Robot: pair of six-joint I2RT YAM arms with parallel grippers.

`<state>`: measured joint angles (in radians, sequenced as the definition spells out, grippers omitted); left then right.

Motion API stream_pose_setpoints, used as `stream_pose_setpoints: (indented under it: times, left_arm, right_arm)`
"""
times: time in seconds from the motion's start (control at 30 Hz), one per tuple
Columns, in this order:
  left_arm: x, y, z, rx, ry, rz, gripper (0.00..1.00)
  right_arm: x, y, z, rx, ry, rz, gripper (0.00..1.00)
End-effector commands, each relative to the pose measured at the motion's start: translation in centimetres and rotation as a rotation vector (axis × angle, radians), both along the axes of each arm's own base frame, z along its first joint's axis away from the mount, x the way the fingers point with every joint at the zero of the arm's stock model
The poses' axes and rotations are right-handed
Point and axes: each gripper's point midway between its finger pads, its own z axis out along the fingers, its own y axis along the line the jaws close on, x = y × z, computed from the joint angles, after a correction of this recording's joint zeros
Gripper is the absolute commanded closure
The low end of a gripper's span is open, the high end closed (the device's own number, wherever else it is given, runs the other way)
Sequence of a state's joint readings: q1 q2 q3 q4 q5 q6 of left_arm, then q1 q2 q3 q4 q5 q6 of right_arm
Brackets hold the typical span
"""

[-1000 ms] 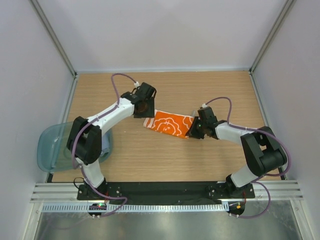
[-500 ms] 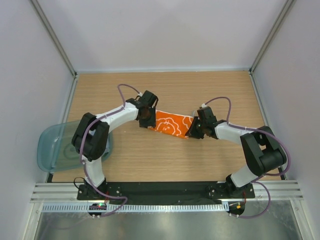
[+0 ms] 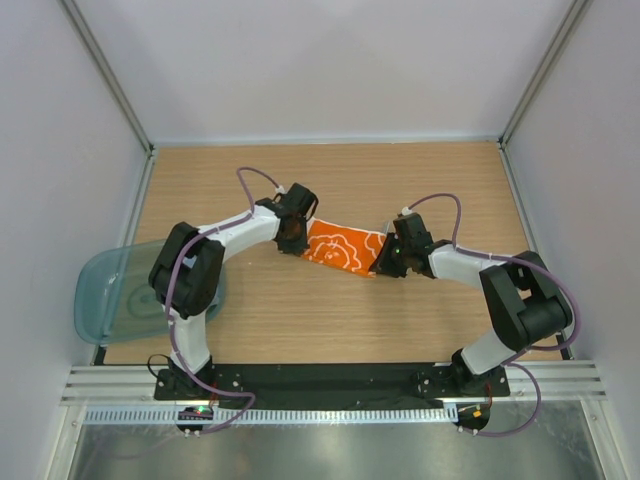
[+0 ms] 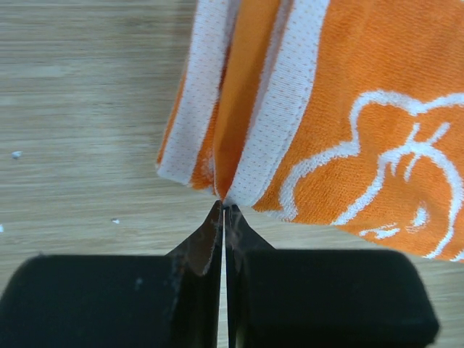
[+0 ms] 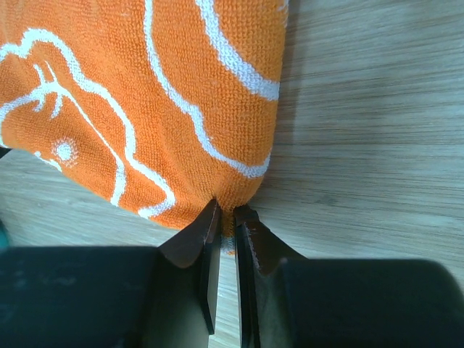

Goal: Roll the towels
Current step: Fold the towel

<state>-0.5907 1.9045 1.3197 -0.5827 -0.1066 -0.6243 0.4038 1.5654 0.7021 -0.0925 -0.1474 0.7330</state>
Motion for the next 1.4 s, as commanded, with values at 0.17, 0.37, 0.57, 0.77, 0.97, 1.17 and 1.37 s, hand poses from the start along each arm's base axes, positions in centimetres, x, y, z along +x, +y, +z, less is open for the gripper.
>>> stream_pose_setpoints:
  times: [0.17, 0.37, 0.57, 0.77, 0.97, 1.17, 1.37]
  left_arm:
    - [2.8, 4.3, 3.9, 0.143, -0.157, 0.096, 1.0]
    - [3.2, 5.0, 3.0, 0.179, -0.145, 0.109, 1.0]
    - [3.0, 6.7, 3.6, 0.263, -0.14, 0.164, 0.94]
    - [2.6, 6.4, 8.9, 0.241, -0.267, 0.177, 0.77]
    - [2.0, 1.8, 11.3, 0.109, -0.327, 0.051, 0.74]
    - [2.8, -3.9, 10.6, -0.104, -0.314, -0.063, 0.78]
    - [4.1, -6.8, 9.3, -0.183, -0.303, -0.107, 0.82]
  right_arm:
    - [-5.6, -3.2, -5.5, -0.176, 0.225, 0.019, 0.82]
    - [-5.9, -3.2, -5.7, -0.181, 0.231, 0.032, 0.78]
    - [-5.8, -2.9, -5.1, -0.196, 0.22, 0.051, 0.53]
    - [-5.1, -3.4, -2.0, -0.252, 0.159, 0.056, 0.34]
    - [-2.7, -4.4, 3.2, -0.284, -0.003, -0.009, 0.28]
    - [1.2, -1.0, 7.6, -0.145, -0.15, 0.039, 0.53]
    - [5.9, 1.6, 8.0, -0.108, -0.157, 0.078, 0.68]
